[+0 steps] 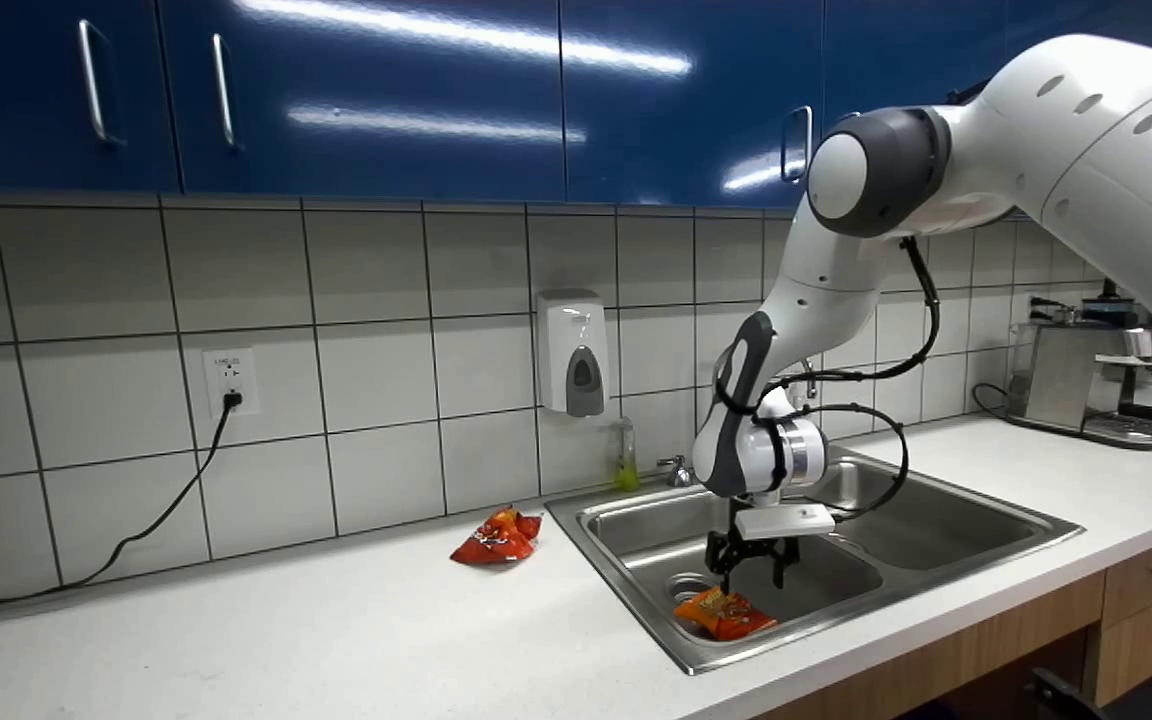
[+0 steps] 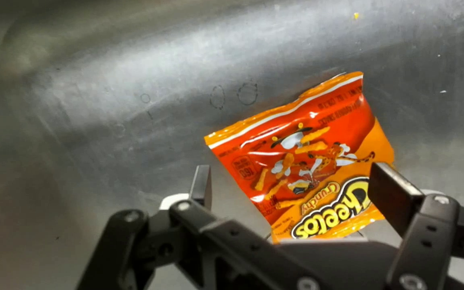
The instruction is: Take the snack out of the sink
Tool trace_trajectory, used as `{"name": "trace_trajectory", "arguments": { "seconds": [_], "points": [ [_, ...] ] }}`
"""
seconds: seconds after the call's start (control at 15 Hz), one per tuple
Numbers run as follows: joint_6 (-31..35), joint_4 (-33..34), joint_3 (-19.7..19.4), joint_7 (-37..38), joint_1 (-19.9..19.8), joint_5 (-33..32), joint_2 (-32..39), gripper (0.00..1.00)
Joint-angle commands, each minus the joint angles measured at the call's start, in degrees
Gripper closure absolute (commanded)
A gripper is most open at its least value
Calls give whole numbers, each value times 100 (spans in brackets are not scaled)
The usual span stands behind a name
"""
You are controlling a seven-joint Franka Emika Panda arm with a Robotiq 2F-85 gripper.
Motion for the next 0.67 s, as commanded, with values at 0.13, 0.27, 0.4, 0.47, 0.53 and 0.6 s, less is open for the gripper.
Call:
{"name": "trace_trajectory", "arguments": {
  "seconds": [0.13,0.27,0.4,0.47,0.53,0.6],
  "points": [
    [152,353,-39,465,160,-188,389,0],
    [155,487,-53,554,216,-188,517,0],
    [134,654,-76,636,265,-185,642,0],
    [111,758,-82,682,283,-178,717,0],
    [84,861,-102,725,306,-180,785,0],
    [64,947,-113,758,316,-179,841,0]
  ]
}}
